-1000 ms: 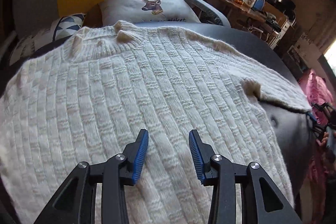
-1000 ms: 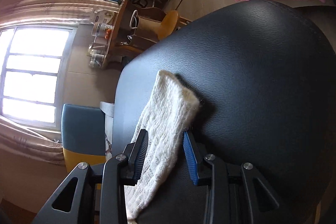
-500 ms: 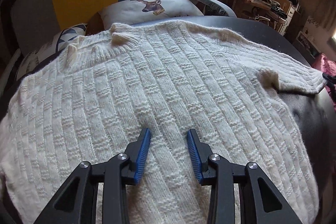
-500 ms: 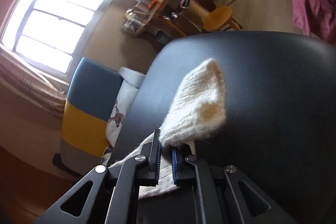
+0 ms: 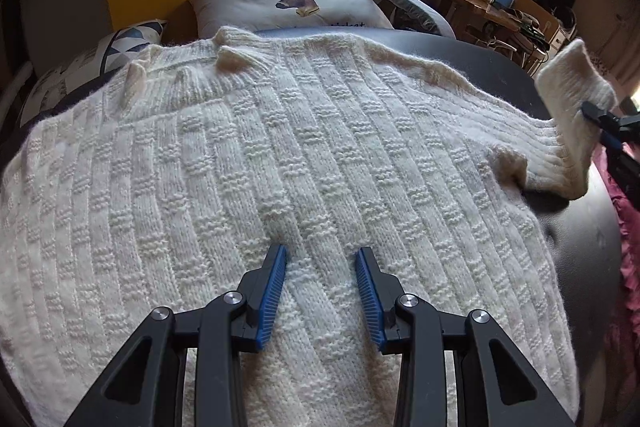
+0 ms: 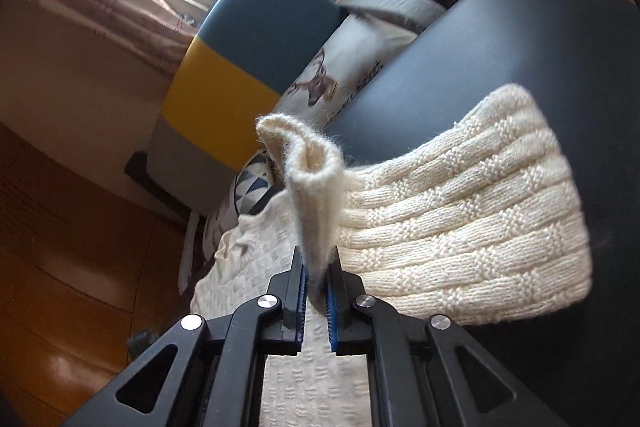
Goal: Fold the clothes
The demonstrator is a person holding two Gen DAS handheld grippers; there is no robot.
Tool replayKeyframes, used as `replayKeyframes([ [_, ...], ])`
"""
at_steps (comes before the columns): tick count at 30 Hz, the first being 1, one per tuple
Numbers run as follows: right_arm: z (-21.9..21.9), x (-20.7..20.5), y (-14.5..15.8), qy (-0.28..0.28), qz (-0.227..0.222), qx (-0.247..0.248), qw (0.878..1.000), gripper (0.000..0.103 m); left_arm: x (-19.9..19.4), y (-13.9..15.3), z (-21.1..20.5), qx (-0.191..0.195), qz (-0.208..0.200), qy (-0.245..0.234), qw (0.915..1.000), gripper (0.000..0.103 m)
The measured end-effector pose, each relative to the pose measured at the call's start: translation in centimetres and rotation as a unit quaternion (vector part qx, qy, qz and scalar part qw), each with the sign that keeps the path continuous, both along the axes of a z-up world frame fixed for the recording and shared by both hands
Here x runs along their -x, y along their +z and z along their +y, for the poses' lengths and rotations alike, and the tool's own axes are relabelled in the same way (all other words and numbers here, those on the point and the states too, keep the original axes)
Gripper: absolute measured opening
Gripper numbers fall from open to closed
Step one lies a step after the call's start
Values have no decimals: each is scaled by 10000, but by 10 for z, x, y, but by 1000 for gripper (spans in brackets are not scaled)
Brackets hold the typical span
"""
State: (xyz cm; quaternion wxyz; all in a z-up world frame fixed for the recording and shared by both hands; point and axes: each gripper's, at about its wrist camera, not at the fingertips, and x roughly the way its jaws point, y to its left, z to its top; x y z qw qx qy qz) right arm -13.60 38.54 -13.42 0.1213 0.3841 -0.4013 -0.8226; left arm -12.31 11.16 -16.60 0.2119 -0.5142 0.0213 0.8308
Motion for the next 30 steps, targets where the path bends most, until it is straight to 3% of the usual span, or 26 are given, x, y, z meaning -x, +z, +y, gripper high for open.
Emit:
replayKeyframes([
  [3, -45, 14, -11, 493, -152, -245, 9984, 7, 13, 4, -17, -741, -602, 249, 9951, 36],
  [5, -72, 19, -17, 796, -258, -584, 9948, 7, 21, 8, -28, -1412, -1013, 358, 9841, 32],
  [10, -117, 3, -31, 1342, -344, -1860, 9727, 7, 41, 20, -24, -2149, -1505, 315, 9645, 32],
  [12, -125, -1, -29, 1396, -290, -2176, 9656, 8, 50, 20, -19, -2234, -1605, 347, 9608, 32],
  [15, -132, -4, -26, 1491, -219, -2656, 9522, 8, 64, 8, -11, -2496, -2112, 450, 9440, 48],
  [17, -139, -5, -26, 1573, -160, -2969, 9417, 8, 68, 5, -7, -2493, -2165, 491, 9426, 48],
  [21, -152, -9, -25, 1695, -7, -3505, 9211, 8, 75, -4, -7, -2670, -2463, 598, 9298, 54],
  [24, -159, -10, -27, 1744, 87, -3725, 9115, 13, 75, -5, -9, -2645, -2527, 620, 9286, 55],
  [30, -162, -8, -29, 1751, 206, -3814, 9075, 18, 73, -5, 5, -2635, -2587, 432, 9283, 56],
])
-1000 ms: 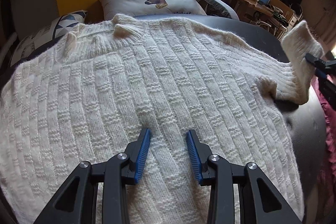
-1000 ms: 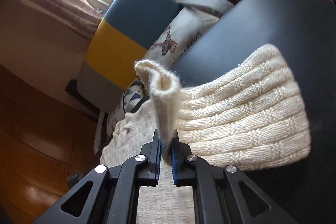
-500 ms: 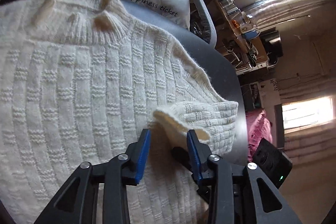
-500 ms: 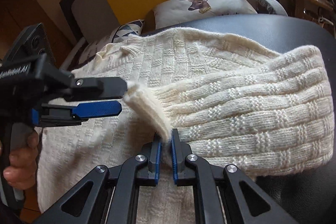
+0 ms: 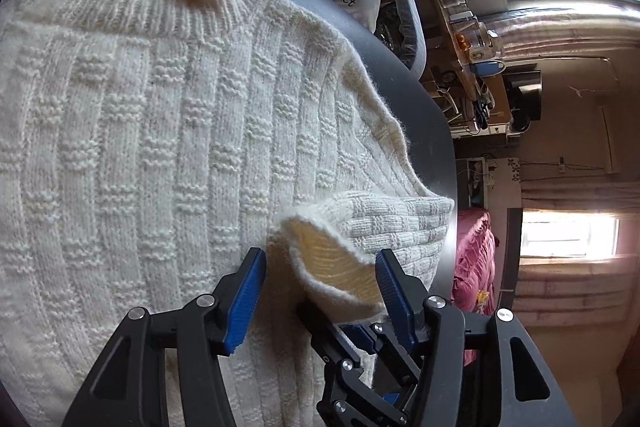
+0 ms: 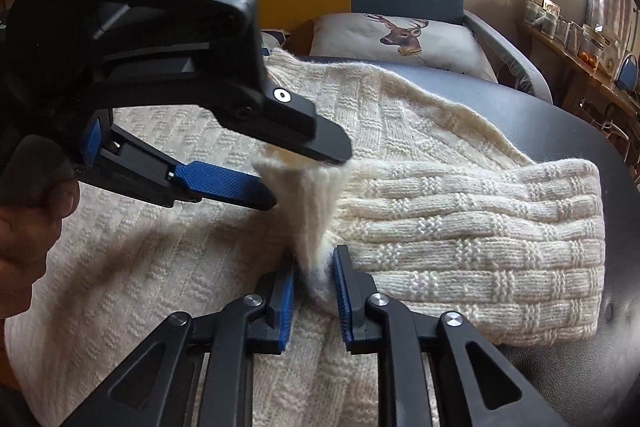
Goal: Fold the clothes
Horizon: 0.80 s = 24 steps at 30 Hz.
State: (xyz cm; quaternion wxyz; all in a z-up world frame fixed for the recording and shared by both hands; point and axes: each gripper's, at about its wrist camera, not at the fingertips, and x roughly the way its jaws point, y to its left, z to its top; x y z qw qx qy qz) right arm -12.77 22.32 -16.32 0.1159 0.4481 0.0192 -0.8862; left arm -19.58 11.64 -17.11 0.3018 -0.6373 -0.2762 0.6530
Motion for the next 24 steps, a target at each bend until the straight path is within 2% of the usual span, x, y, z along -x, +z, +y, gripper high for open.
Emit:
replayKeyframes([
  [2, 0, 0, -1, 30, 29, -46, 10000, 18, -1, 2, 9, 103, 81, -114, 9998, 56],
  [4, -1, -1, -1, 101, 80, -142, 9998, 18, 0, -3, 13, 38, -223, -170, 9996, 57],
  [6, -3, -2, -2, 186, 154, -273, 9993, 18, 4, -5, 7, -226, -565, -134, 9981, 63],
  [9, -6, -1, -3, 271, 226, -432, 9984, 19, 8, 8, 2, -50, -293, -137, 9995, 65],
  [13, 1, 4, -3, 184, 200, -278, 9992, 19, 7, 10, 7, 219, -130, -253, 9994, 64],
  [15, 6, 6, -2, 110, 184, -141, 9997, 19, 4, 7, 12, 405, -72, -348, 9985, 54],
  [17, 14, 7, 0, -7, 173, 23, 9998, 19, -1, 0, 17, 726, -41, -444, 9964, 20],
  [19, 24, 4, 3, -158, 182, 264, 9994, 22, -5, -2, 17, 780, 52, -425, 9960, 8],
  [21, 41, -1, 8, -437, 143, 759, 9961, 23, -7, 3, 15, 707, 232, -334, 9967, 7],
  [22, 52, -6, 10, -626, 95, 1173, 9911, 23, -8, 5, 15, 671, 322, -288, 9968, 7],
  [24, 82, -24, 10, -1068, -36, 2261, 9682, 27, -9, 25, 14, 538, 577, -201, 9967, 7],
])
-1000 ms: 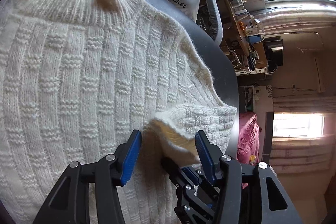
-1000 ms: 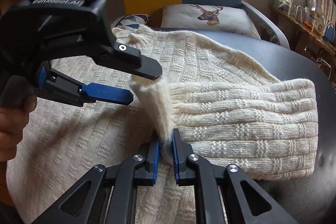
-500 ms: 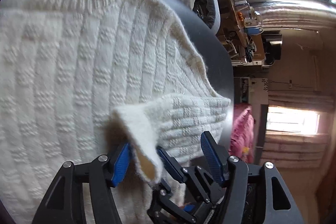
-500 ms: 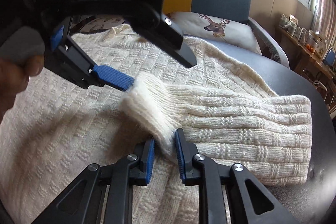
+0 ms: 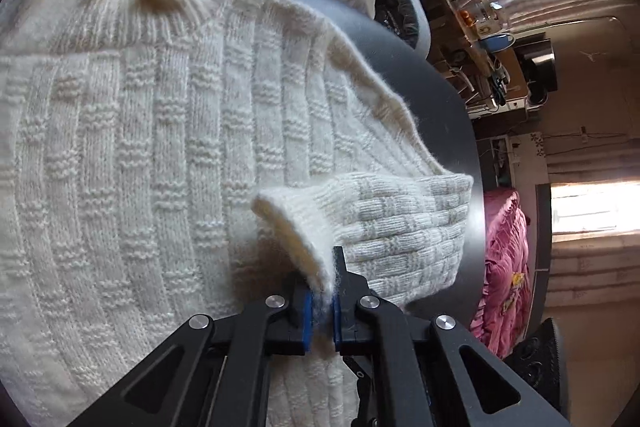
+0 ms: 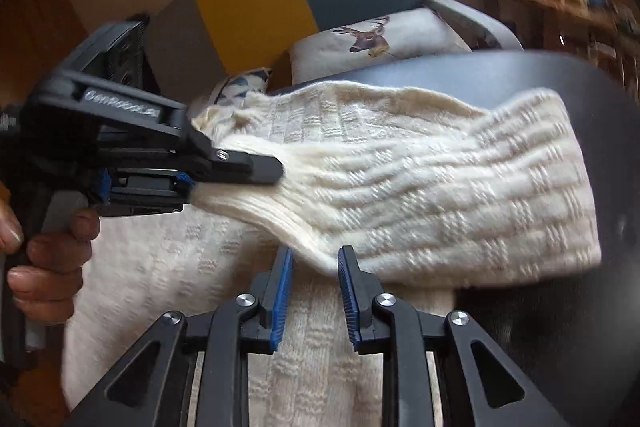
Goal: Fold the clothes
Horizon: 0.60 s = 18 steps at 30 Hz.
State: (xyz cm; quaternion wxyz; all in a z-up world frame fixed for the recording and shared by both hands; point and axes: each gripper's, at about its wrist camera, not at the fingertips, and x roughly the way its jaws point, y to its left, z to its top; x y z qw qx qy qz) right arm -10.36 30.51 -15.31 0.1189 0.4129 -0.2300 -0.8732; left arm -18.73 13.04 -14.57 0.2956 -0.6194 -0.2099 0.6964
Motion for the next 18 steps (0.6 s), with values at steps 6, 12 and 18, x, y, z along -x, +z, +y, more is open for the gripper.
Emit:
replayKeyframes([
  [6, 90, -54, -43, -1160, -150, 3782, 9183, 66, 8, 95, 8, -523, 914, -87, 9944, 7],
  [12, 115, -62, -65, -1668, 245, 5477, 8195, 92, 19, 177, 14, -778, 1572, -94, 9845, 7],
  [18, 90, -21, -71, -1688, 211, 6215, 7647, 93, 24, 232, 0, -975, 1966, 101, 9756, 7],
])
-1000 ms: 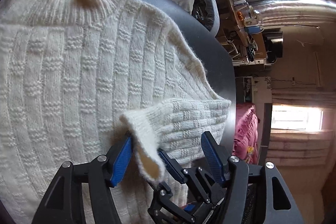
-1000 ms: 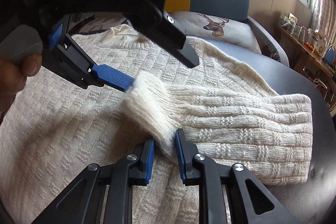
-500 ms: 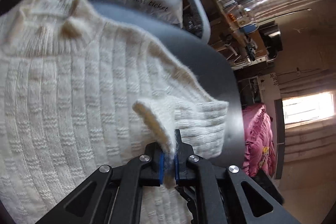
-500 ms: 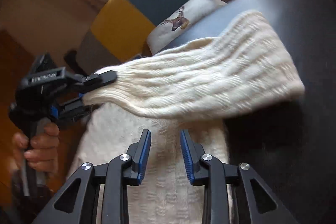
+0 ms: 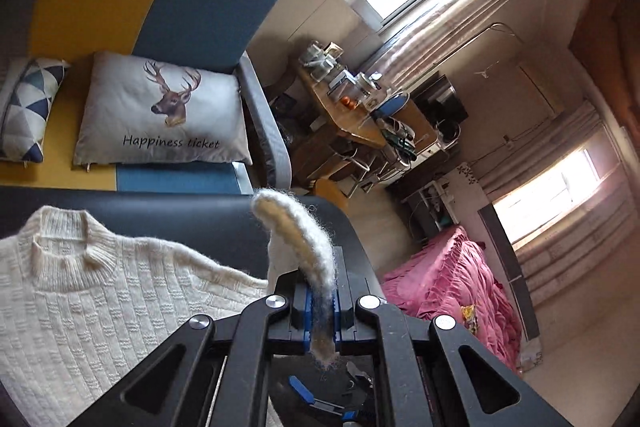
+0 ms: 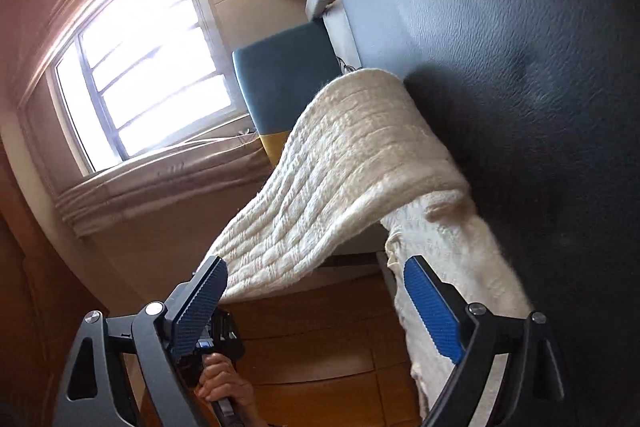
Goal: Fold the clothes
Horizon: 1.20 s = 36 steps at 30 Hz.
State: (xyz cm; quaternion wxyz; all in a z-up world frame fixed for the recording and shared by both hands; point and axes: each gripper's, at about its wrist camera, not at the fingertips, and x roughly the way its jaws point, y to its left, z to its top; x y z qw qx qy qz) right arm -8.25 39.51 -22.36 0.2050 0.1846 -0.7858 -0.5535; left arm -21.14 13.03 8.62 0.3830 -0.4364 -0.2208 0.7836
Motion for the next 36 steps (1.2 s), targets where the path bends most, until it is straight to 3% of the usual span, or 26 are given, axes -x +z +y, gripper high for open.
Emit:
replayKeyframes([
  [5, -25, 34, -10, -102, -133, 366, 9992, 93, 1, 17, -39, -216, 90, 273, 9994, 7],
  [13, -31, 74, -18, -168, -444, -55, 9989, 93, -3, 9, -123, -425, 103, 795, 9959, 7],
  [17, -36, 85, -4, 117, -611, -702, 9956, 93, 3, -32, -164, -251, -235, 1097, 9934, 7],
  [22, -46, 96, 16, 402, -848, -1705, 9809, 93, 9, -109, -197, 197, -852, 1329, 9873, 7],
  [29, -63, 103, 42, 564, -974, -3519, 9292, 89, 2, -205, -231, 1035, -1415, 1545, 9723, 7],
  [31, -67, 104, 41, 664, -992, -3691, 9217, 89, -1, -225, -244, 1109, -1555, 1592, 9686, 7],
  [36, -68, 99, 39, 813, -1042, -3816, 9148, 89, -5, -256, -266, 697, -1930, 1513, 9670, 9],
])
